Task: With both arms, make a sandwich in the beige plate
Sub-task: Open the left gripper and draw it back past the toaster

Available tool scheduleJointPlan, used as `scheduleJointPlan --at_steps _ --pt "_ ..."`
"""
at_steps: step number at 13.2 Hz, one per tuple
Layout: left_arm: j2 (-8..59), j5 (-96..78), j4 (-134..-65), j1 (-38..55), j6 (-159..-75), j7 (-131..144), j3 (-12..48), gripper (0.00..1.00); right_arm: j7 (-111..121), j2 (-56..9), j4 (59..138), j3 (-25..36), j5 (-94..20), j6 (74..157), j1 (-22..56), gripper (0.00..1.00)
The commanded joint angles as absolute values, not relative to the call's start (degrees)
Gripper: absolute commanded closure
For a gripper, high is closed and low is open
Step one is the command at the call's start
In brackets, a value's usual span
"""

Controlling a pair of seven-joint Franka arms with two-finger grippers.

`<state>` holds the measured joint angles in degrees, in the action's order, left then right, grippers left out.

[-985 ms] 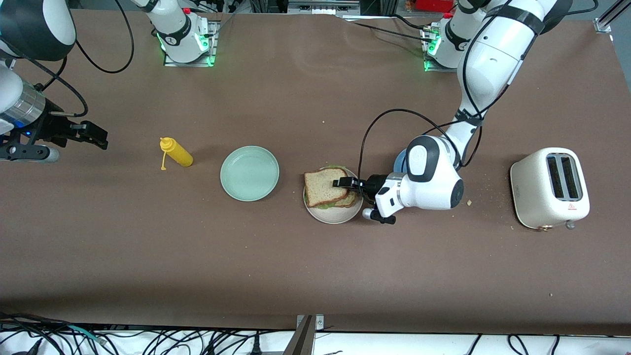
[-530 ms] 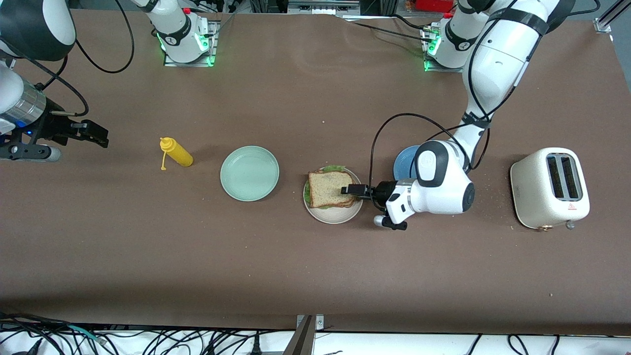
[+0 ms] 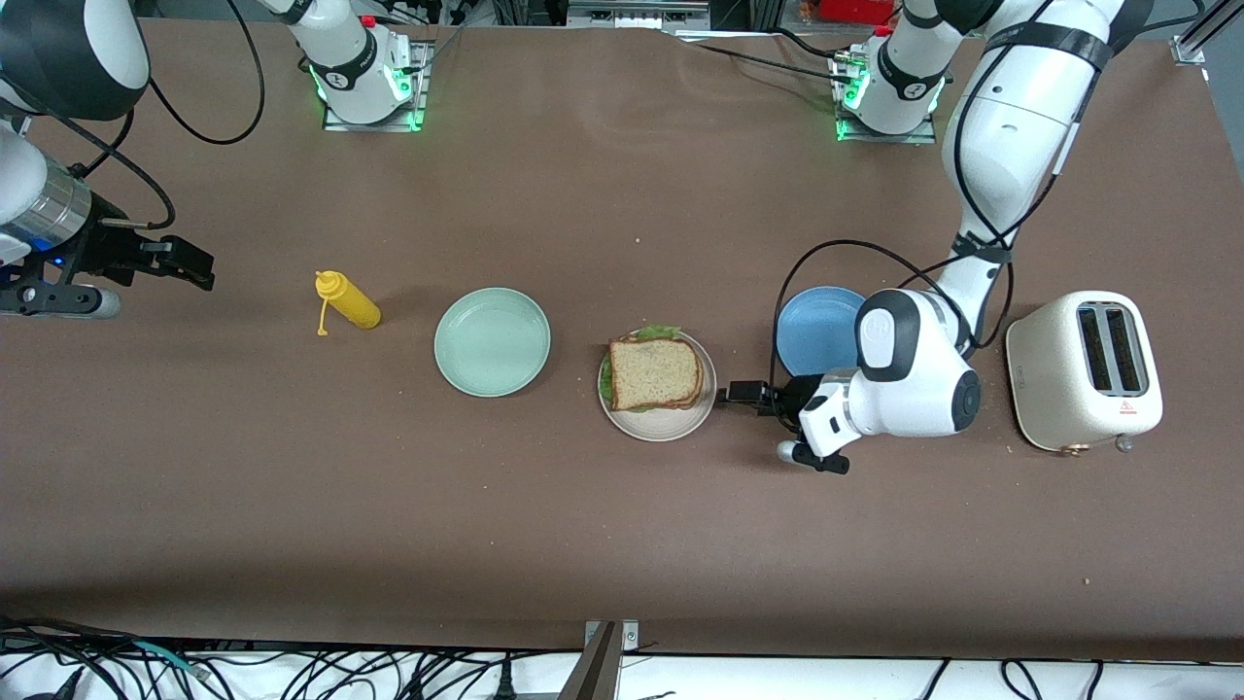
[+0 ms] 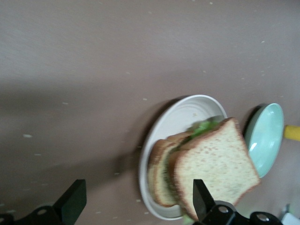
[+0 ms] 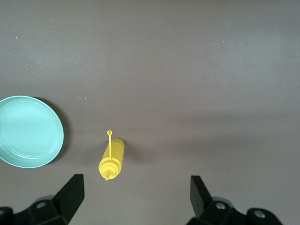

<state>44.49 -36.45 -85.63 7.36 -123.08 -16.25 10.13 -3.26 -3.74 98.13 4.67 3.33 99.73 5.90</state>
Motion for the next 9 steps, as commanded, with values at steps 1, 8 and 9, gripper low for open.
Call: scheduleJointPlan --at_steps 1,8,9 --pt "42.5 -29.6 -86.0 4.9 -121.4 -16.7 10.0 0.00 -2.8 -2.9 98.2 4.9 4.1 98.9 6.2 0.00" --pt "35.0 -19.0 -86.1 -3.1 -110.1 -16.3 9.5 0.00 -3.1 -2.9 98.1 4.9 4.1 98.0 6.2 0.00" --pt "33.5 -16.5 -86.1 -3.6 -108.7 -16.2 9.4 0.00 -2.8 -2.8 98.1 5.0 4.1 97.8 6.2 0.00"
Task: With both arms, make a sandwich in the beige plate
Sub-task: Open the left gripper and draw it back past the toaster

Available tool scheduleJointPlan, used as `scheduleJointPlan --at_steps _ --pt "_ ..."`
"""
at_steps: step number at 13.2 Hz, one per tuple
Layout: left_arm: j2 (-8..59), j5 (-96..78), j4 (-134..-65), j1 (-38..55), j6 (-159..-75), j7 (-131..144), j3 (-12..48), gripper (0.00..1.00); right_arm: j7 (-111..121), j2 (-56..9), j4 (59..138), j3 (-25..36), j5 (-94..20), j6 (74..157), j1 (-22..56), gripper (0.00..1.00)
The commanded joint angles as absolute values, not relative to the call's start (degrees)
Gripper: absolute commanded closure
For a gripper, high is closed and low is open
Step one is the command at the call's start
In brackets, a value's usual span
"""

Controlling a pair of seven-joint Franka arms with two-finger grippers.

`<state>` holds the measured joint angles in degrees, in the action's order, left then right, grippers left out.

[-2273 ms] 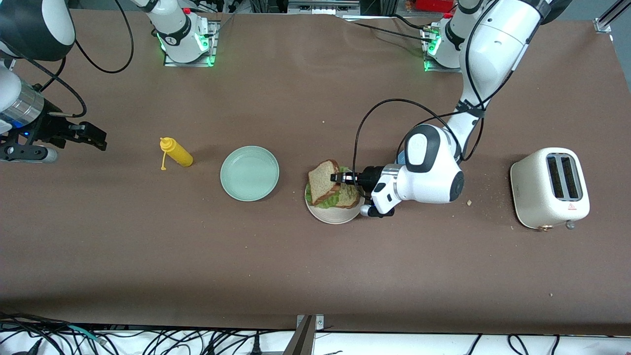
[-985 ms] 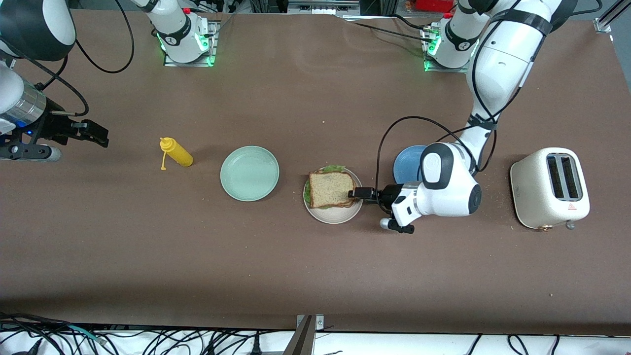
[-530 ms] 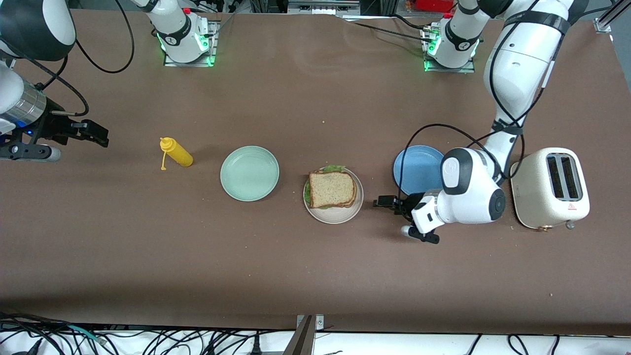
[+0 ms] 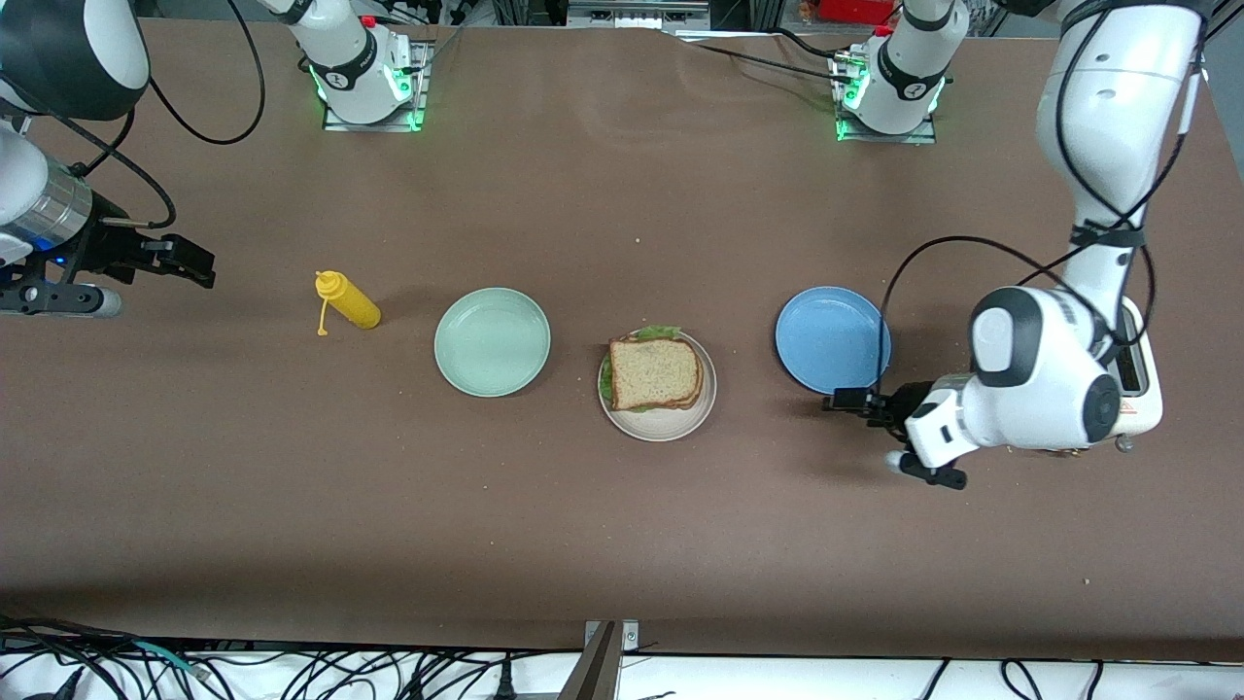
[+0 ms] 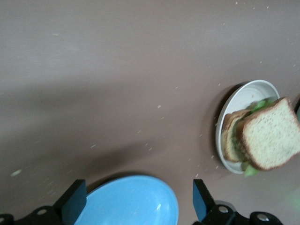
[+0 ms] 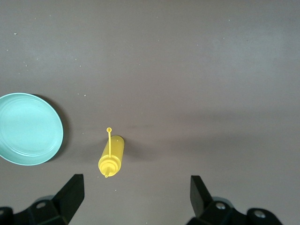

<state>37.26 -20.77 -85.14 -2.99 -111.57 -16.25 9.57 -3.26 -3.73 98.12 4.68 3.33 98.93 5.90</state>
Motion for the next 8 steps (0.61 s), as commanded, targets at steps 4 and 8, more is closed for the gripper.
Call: scheduleJointPlan --at_steps 4,8 --pt "27.3 -8.4 -86.0 -4.7 -99.8 -12.6 9.3 0.00 -2.8 -2.8 98.1 5.0 4.0 97.4 6.2 0.00" --pt "21.4 -0.5 -86.1 -4.7 -90.9 -6.9 9.4 0.00 -2.7 -2.8 98.1 5.0 4.0 97.0 6.2 0.00"
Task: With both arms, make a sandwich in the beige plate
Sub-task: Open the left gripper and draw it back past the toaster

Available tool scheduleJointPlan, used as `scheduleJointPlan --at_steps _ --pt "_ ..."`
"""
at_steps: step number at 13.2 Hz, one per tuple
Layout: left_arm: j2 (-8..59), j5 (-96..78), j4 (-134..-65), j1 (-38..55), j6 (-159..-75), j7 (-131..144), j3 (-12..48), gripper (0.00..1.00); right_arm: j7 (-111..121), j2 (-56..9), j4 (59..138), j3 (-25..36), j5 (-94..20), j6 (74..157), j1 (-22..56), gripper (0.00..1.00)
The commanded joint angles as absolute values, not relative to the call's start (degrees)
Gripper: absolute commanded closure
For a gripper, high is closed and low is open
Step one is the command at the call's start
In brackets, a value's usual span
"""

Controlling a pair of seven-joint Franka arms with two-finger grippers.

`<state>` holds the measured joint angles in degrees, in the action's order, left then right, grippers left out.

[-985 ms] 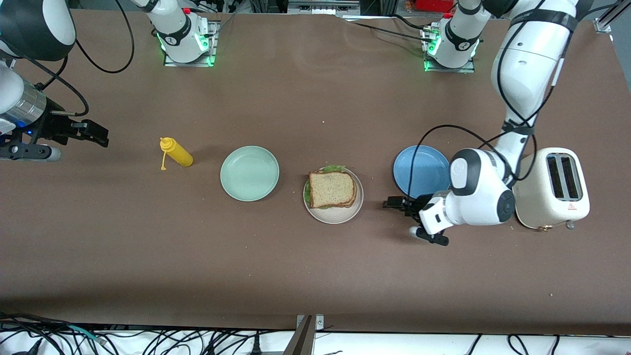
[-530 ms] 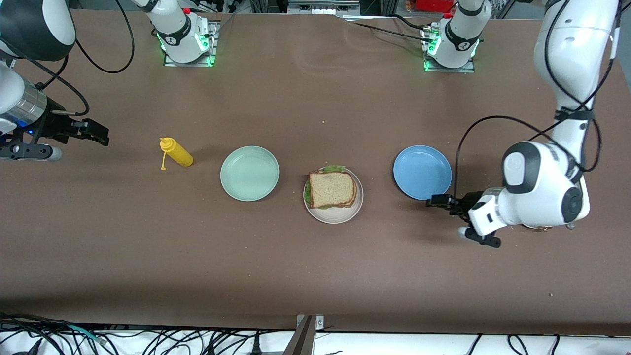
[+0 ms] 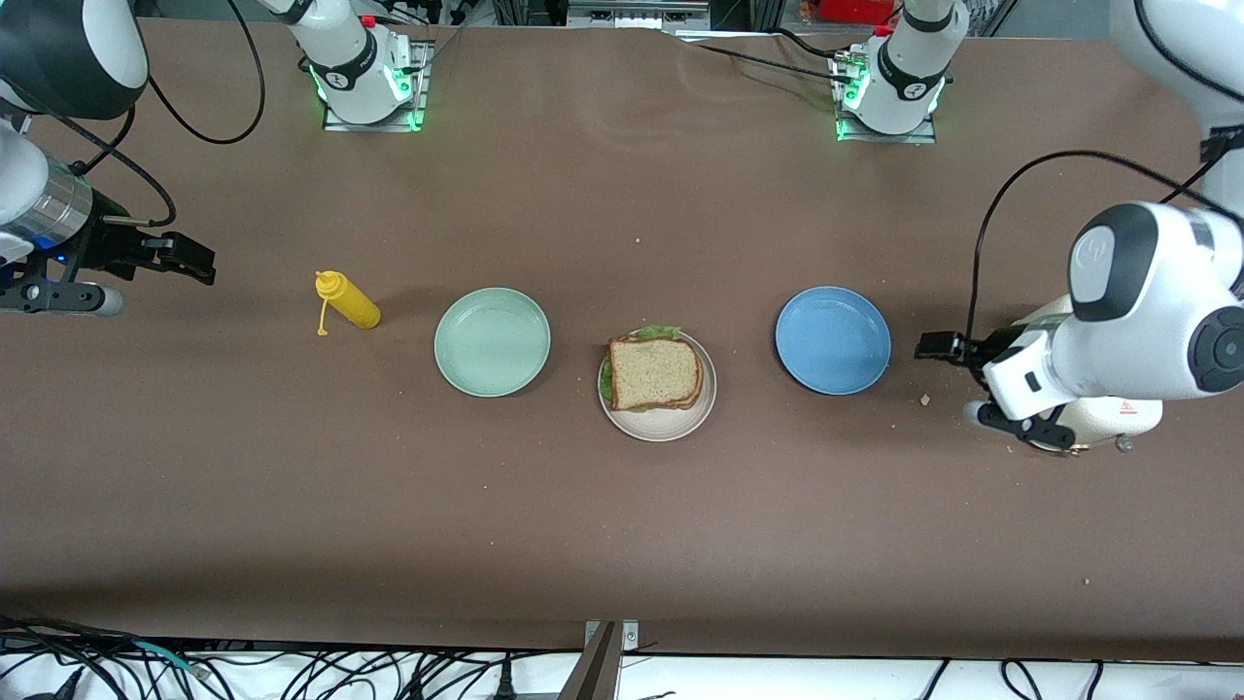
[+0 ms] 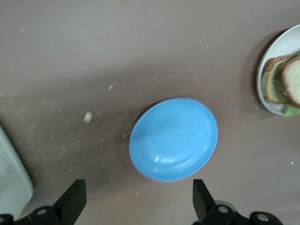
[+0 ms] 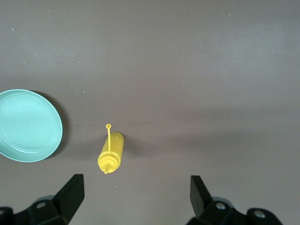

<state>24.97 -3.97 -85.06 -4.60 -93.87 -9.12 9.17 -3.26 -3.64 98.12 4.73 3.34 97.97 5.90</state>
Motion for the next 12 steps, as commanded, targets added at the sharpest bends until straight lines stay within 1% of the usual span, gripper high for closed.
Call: scheduleJointPlan --at_steps 1,7,12 --pt "19.8 0.3 -86.1 -5.2 -89.6 -6.9 9.3 0.00 -2.8 -2.8 98.1 5.0 4.0 97.0 6.2 0.00" --pt "10.6 0.5 -86.3 -8.9 -81.0 -6.7 9.3 0.00 -2.6 -2.8 98.2 5.0 4.0 96.9 6.2 0.00" --pt "4.8 0.6 -87.4 -10.1 -79.5 -5.3 9.4 0.00 -2.4 -2.3 98.0 5.1 4.0 96.9 6.2 0.00"
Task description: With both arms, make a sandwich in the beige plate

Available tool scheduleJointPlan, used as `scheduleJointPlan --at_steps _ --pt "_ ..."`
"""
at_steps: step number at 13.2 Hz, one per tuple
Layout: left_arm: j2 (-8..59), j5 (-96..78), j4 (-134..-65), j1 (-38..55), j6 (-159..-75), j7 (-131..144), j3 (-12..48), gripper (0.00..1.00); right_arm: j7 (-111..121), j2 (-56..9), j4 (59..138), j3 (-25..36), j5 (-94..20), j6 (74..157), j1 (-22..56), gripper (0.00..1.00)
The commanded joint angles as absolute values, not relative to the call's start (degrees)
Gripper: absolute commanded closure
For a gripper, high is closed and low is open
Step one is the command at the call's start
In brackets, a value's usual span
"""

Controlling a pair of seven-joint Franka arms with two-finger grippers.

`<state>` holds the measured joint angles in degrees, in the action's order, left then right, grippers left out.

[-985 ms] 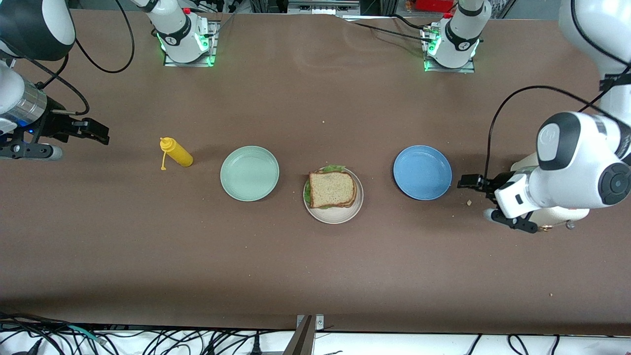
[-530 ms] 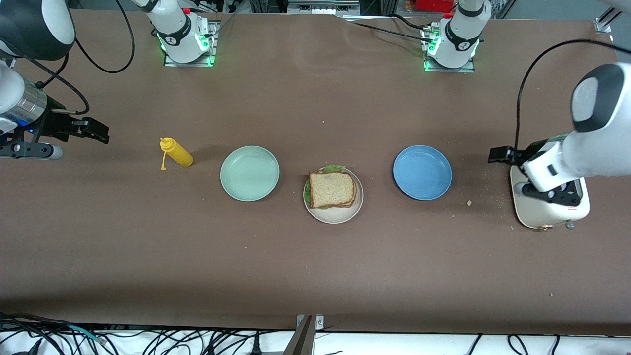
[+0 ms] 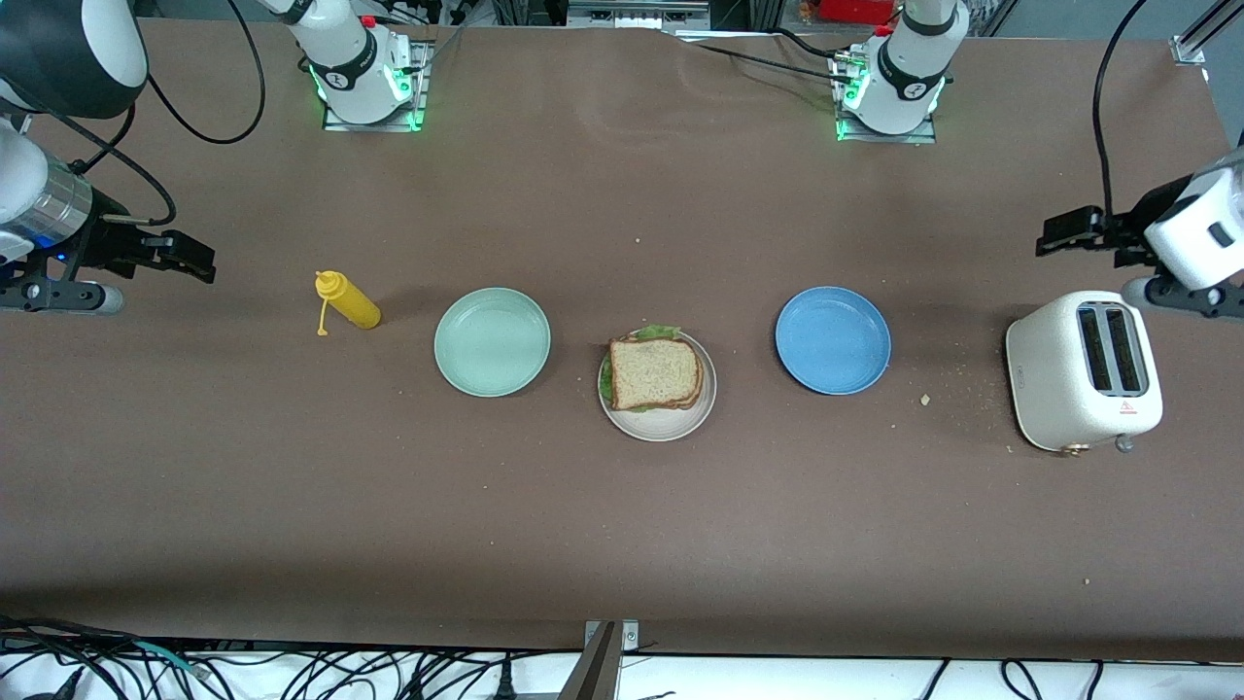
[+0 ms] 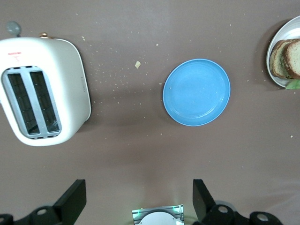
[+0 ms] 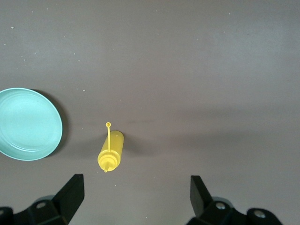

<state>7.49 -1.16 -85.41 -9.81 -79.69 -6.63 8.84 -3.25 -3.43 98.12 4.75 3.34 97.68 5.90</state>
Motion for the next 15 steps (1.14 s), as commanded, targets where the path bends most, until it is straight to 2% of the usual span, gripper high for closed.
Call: scheduleJointPlan --at_steps 1,7,15 --pt "4.1 0.6 -87.6 -10.1 -79.5 -4.8 9.6 0.00 -2.4 -2.3 98.1 5.1 4.0 96.8 6.2 0.00" --pt "-1.3 0.6 -92.1 -10.0 -80.1 -3.8 10.2 0.00 -2.6 -2.3 97.8 5.1 3.8 96.2 6.2 0.00" --pt "-4.0 0.5 -92.3 -10.0 -80.2 -3.8 11.0 0.00 -3.1 -2.3 97.9 5.0 3.8 96.2 6.2 0.00"
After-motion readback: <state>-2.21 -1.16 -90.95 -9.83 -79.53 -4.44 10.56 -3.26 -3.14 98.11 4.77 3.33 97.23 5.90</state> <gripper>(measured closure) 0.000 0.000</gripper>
